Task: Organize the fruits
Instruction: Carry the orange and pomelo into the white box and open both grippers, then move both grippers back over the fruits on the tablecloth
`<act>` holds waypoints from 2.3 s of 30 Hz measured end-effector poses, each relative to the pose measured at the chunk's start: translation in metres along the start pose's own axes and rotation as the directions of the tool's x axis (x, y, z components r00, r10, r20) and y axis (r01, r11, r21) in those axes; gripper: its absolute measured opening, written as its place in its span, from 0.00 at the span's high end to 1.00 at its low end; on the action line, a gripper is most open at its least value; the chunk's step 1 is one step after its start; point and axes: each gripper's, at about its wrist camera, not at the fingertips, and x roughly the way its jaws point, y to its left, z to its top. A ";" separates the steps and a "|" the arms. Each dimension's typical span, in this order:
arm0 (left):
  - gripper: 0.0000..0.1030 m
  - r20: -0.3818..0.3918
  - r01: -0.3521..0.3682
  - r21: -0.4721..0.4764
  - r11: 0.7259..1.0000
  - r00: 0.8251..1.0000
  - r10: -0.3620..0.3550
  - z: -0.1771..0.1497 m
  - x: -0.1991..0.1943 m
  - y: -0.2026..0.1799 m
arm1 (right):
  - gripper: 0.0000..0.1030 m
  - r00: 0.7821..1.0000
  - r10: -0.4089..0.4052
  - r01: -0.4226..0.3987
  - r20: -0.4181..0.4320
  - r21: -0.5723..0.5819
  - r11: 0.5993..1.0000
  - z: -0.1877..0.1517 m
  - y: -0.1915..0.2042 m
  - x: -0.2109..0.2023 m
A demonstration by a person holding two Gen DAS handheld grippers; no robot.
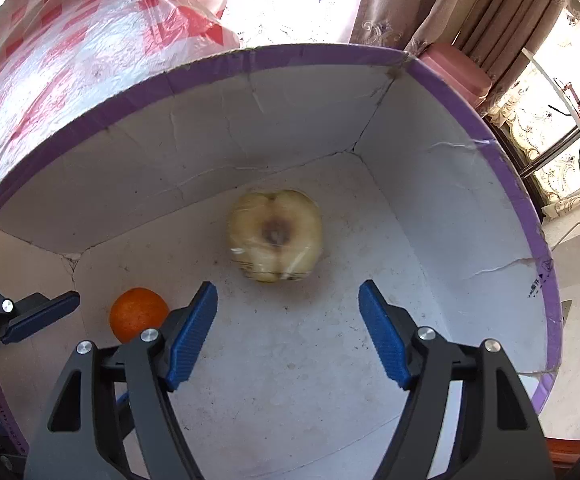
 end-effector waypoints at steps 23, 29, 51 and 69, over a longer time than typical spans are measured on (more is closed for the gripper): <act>0.13 0.296 -0.166 -0.353 0.921 0.914 0.278 -0.112 -0.151 0.083 | 0.22 0.936 0.016 -0.084 0.351 0.180 0.980 -0.001 -0.031 -0.097; 0.20 0.251 -0.210 -0.473 0.856 0.899 0.359 -0.162 -0.174 0.115 | 0.21 0.918 0.083 -0.138 0.388 0.117 0.983 -0.005 0.007 -0.120; 0.50 0.134 -0.149 -0.782 0.605 0.908 0.396 -0.306 -0.208 0.186 | 0.09 0.845 0.394 -0.337 0.361 -0.211 0.917 -0.016 0.174 -0.149; 0.65 0.127 -0.079 -0.748 0.659 0.958 0.259 -0.297 -0.176 0.195 | 0.05 0.808 0.539 -0.401 0.238 -0.449 0.799 -0.009 0.300 -0.146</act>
